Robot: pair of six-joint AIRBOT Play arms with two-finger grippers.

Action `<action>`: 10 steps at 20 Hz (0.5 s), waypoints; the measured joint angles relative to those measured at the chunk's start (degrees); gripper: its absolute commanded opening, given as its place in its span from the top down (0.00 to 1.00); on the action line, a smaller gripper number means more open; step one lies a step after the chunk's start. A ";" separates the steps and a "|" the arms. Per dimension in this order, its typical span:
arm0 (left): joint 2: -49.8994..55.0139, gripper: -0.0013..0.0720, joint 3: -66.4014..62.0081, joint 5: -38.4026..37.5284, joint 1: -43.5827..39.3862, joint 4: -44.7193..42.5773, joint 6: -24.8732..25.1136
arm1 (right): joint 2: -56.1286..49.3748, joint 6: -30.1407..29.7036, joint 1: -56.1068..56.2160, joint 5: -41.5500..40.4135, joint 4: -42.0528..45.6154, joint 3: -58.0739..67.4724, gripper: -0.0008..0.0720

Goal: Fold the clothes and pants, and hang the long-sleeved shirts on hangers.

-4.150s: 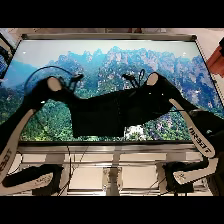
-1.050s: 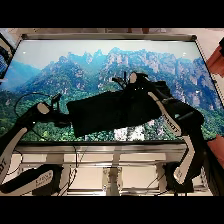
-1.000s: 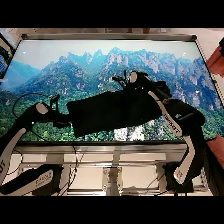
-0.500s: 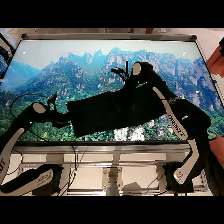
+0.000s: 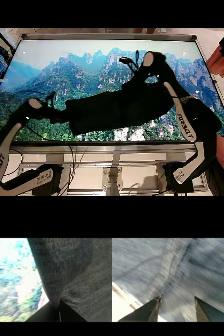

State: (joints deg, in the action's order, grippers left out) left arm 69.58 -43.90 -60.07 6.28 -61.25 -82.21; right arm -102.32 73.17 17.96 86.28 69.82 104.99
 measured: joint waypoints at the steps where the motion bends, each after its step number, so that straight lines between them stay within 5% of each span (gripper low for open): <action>1: -0.68 0.95 -2.58 -3.17 1.62 -1.77 0.15 | 0.63 0.00 -1.33 0.59 0.00 0.02 0.33; 10: -3.93 0.95 -41.51 -33.16 10.29 -9.60 0.48 | 5.29 0.02 -11.72 3.72 -0.44 0.04 0.33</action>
State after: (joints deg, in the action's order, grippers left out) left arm 65.65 -85.41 -93.23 16.58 -70.85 -81.73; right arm -97.03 73.19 6.24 90.00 69.38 105.03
